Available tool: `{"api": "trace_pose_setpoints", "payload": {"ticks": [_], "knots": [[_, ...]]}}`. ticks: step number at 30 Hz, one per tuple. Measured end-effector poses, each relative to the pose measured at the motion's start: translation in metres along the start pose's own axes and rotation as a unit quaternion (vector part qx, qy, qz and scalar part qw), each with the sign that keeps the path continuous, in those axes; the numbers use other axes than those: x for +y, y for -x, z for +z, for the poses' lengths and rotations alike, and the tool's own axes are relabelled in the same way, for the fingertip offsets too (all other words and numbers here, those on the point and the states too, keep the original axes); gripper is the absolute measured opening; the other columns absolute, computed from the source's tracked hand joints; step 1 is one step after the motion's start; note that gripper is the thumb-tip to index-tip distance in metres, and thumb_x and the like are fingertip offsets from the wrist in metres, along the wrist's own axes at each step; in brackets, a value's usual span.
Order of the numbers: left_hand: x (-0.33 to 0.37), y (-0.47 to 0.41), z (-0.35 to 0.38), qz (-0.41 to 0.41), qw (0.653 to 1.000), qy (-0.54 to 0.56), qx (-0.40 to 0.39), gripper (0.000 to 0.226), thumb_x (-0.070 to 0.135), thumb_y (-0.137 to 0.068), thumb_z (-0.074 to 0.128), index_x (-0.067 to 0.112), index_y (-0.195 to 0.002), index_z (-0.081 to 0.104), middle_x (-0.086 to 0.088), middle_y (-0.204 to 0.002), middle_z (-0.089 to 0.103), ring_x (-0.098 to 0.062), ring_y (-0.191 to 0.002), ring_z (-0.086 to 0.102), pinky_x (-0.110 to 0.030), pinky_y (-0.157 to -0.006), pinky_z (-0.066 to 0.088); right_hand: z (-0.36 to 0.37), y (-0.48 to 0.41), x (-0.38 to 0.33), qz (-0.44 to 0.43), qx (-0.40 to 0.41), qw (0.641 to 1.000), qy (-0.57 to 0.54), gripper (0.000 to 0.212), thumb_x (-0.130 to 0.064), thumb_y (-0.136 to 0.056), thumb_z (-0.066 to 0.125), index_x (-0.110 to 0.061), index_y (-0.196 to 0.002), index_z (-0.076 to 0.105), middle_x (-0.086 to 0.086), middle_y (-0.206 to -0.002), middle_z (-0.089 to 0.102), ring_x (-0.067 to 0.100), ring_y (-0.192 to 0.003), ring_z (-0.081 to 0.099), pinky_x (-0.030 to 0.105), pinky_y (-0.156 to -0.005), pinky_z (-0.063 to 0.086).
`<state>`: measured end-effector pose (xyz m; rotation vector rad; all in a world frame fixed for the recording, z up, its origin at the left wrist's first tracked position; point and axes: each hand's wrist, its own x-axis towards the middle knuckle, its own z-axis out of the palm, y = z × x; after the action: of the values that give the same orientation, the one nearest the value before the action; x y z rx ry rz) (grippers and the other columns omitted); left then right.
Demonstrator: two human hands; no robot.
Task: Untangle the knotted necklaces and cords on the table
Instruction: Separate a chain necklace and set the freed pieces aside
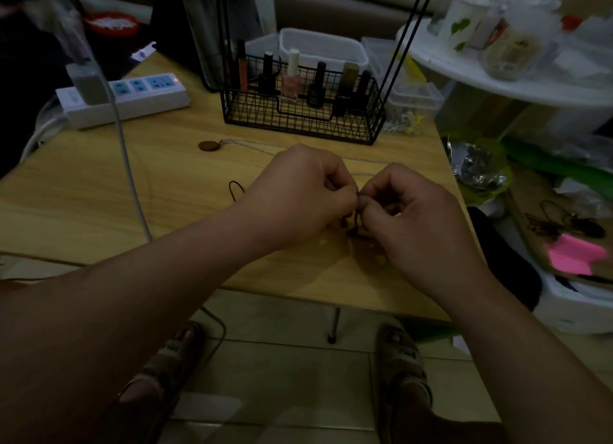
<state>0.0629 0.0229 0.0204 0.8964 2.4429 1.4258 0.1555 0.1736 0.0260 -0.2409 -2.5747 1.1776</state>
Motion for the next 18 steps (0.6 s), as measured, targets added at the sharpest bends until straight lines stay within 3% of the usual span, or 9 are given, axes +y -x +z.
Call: {"api": "trace_pose_setpoints", "payload": {"ticks": [3,7,11,15,18], "knots": [[0.0003,-0.0007,0.0012,-0.001,1.0,-0.001,0.008,0.008,0.024,-0.089,0.075,0.024,-0.081,0.073,0.007,-0.065,0.072,-0.004,-0.061,0.071,-0.04,-0.065,0.064,0.0013,0.001,-0.0015,-0.005,0.021,0.999,-0.025,0.011,-0.013,-0.093,0.069,-0.021,-0.085,0.068,-0.007,-0.077,0.069,0.006,-0.068,0.066,0.016,-0.055,0.049],[-0.0006,-0.0013,0.0009,-0.009,1.0,0.0,0.003,0.006,0.02,-0.088,0.076,0.022,-0.083,0.072,0.006,-0.068,0.072,-0.006,-0.064,0.071,-0.042,-0.066,0.064,0.0017,-0.0014,0.0007,0.035,0.03,0.996,-0.073,0.009,-0.011,-0.093,0.069,-0.019,-0.088,0.068,0.0,-0.078,0.072,0.014,-0.07,0.07,0.029,-0.059,0.059],[0.001,-0.0008,-0.0017,-0.027,0.999,0.035,-0.025,0.005,0.015,-0.09,0.074,0.017,-0.087,0.071,-0.001,-0.071,0.075,-0.012,-0.065,0.075,-0.045,-0.068,0.065,0.0002,-0.0029,0.0009,0.058,0.008,0.994,-0.087,0.008,-0.007,-0.091,0.068,-0.015,-0.09,0.067,0.004,-0.078,0.074,0.017,-0.068,0.071,0.027,-0.057,0.056],[0.0037,-0.0006,-0.0037,-0.056,0.993,0.096,-0.043,0.005,0.008,-0.092,0.071,0.01,-0.089,0.069,-0.009,-0.072,0.074,-0.019,-0.066,0.075,-0.045,-0.069,0.065,-0.0006,-0.0043,0.0011,0.056,-0.02,0.994,-0.092,0.014,-0.006,-0.093,0.069,-0.019,-0.096,0.069,0.004,-0.083,0.074,0.021,-0.075,0.073,0.034,-0.065,0.06],[0.0041,-0.001,-0.0042,-0.063,0.991,0.106,-0.045,0.005,0.008,-0.093,0.07,0.01,-0.088,0.069,-0.007,-0.072,0.074,-0.021,-0.066,0.075,-0.043,-0.068,0.064,-0.0031,-0.0044,0.0008,0.047,-0.029,0.996,-0.064,0.015,-0.009,-0.094,0.07,-0.024,-0.096,0.072,-0.001,-0.082,0.074,0.013,-0.075,0.072,0.025,-0.063,0.059]]}}
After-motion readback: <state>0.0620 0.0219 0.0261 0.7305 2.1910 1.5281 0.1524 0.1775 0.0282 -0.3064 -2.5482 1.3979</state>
